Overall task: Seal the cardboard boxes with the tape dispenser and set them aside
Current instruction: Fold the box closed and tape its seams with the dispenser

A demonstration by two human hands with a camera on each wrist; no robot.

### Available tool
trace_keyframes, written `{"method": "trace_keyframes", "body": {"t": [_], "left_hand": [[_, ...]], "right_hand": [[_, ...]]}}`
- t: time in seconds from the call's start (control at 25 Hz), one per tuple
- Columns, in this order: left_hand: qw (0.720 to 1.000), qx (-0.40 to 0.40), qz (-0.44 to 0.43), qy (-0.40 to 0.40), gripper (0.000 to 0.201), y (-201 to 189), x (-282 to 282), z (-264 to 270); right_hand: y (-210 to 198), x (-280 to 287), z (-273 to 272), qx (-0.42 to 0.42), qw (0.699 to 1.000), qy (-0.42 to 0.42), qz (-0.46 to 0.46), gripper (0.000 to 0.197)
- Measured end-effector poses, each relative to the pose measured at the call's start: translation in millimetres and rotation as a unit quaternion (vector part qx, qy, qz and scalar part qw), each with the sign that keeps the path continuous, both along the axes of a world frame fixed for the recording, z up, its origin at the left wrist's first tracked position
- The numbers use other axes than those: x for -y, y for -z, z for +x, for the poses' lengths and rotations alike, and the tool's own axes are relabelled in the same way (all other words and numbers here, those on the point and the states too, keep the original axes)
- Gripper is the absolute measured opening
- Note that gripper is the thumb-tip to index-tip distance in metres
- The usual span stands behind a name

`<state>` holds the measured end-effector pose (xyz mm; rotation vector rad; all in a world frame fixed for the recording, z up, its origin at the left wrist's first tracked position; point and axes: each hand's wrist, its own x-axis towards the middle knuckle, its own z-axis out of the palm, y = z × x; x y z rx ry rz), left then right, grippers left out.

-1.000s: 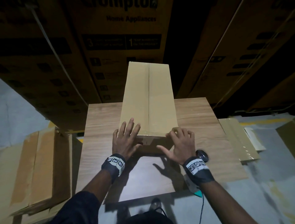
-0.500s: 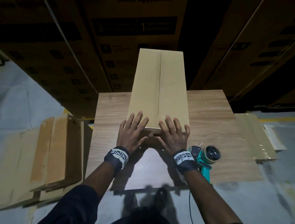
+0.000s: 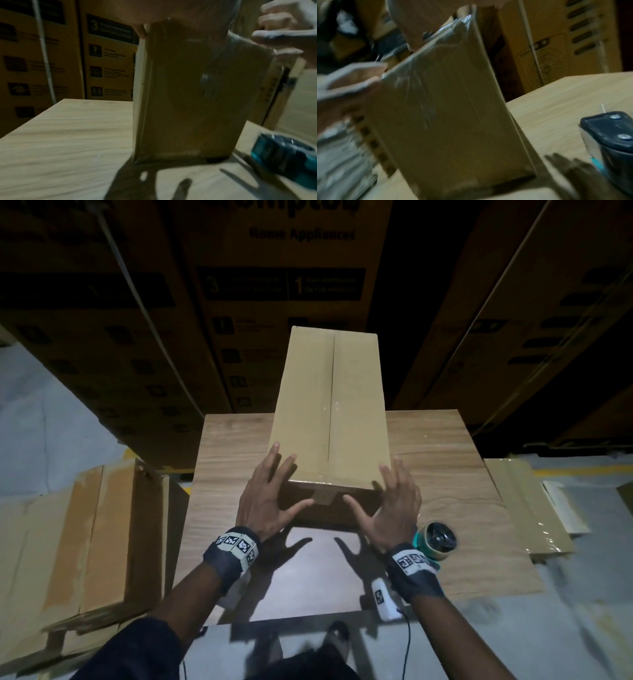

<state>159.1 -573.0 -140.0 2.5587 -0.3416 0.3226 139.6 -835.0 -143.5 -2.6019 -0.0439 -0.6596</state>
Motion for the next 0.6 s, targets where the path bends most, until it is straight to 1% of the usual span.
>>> {"method": "trace_keyframes", "body": {"t": [0.04, 0.08, 0.12, 0.16, 0.2, 0.24, 0.28, 0.32, 0.36, 0.44, 0.48, 0.52, 0.6], "left_hand": [[0.998, -0.005, -0.056, -0.019, 0.097, -5.1, -2.5, 1.7], [0.994, -0.011, -0.102, -0.043, 0.096, -10.9, -4.0, 5.2], [0.987, -0.02, -0.14, -0.075, 0.095, -15.1, -4.8, 10.7], [0.976, -0.043, -0.182, -0.111, 0.094, -21.0, -3.9, 16.7], [0.958, -0.086, -0.232, -0.147, 0.091, -25.8, -3.2, 22.7], [0.931, -0.142, -0.29, -0.168, 0.086, -29.6, -2.4, 28.2], [0.903, -0.197, -0.341, -0.17, 0.078, -31.3, -2.7, 32.2], [0.88, -0.237, -0.378, -0.16, 0.068, -28.4, -4.3, 35.9], [0.864, -0.26, -0.406, -0.15, 0.057, -26.0, -7.1, 38.9], [0.828, -0.29, -0.454, -0.154, 0.046, -27.2, -15.8, 40.9], [0.814, -0.307, -0.466, -0.159, 0.043, -30.3, -21.4, 39.3], [0.804, -0.322, -0.471, -0.166, 0.038, -34.5, -27.5, 35.4], [0.8, -0.349, -0.459, -0.169, 0.034, -45.5, -38.4, 17.7]], "right_hand": [[-8.9, 6.8, 1.6, -0.019, 0.996, 0.027, 0.086, 0.095], [-18.3, 12.1, 5.3, -0.054, 0.983, 0.048, 0.169, 0.092], [-25.6, 16.2, 12.1, -0.098, 0.963, 0.059, 0.243, 0.089], [-32.6, 18.8, 19.6, -0.147, 0.942, 0.055, 0.297, 0.086], [-35.6, 20.3, 27.9, -0.205, 0.919, 0.042, 0.334, 0.084], [-37.6, 21.4, 34.5, -0.268, 0.895, 0.027, 0.357, 0.084], [-36.2, 21.5, 39.7, -0.322, 0.874, 0.015, 0.364, 0.084], [-33.0, 21.2, 43.0, -0.358, 0.861, 0.005, 0.361, 0.085], [-28.8, 21.4, 45.4, -0.376, 0.861, -0.004, 0.343, 0.087], [-21.6, 22.4, 47.9, -0.388, 0.875, -0.031, 0.286, 0.092], [-21.8, 24.3, 48.1, -0.39, 0.877, -0.047, 0.277, 0.091], [-25.8, 26.3, 48.2, -0.394, 0.871, -0.061, 0.288, 0.086], [-36.5, 35.4, 50.3, -0.407, 0.852, -0.094, 0.316, 0.073]]}}
